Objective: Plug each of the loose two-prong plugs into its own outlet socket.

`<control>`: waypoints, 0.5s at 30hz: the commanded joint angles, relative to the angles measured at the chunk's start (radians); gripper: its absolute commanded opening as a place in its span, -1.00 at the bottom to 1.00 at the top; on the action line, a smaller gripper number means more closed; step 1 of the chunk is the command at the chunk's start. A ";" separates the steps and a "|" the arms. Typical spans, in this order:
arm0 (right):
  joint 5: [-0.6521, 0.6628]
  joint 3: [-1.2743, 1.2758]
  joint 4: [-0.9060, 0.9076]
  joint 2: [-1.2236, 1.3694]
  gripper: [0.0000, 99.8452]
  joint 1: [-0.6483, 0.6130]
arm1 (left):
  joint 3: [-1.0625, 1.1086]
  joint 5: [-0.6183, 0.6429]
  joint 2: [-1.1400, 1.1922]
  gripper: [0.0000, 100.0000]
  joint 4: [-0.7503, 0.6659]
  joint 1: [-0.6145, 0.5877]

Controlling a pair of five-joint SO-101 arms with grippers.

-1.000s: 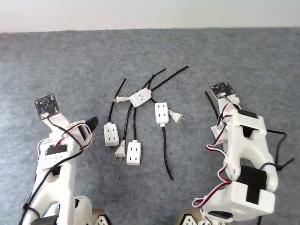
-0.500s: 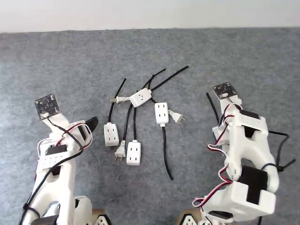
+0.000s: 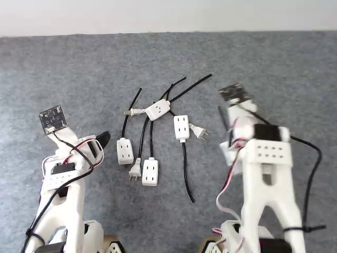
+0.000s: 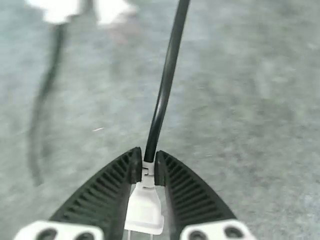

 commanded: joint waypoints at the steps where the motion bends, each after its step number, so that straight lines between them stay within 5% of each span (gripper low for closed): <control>1: -0.080 -0.078 0.051 -0.097 -0.98 -0.143 | -0.007 0.008 -0.021 -0.33 -0.020 -0.005; 15: -0.511 0.097 -0.404 -0.157 -0.98 -0.484 | -0.007 0.008 -0.021 -0.33 -0.018 -0.018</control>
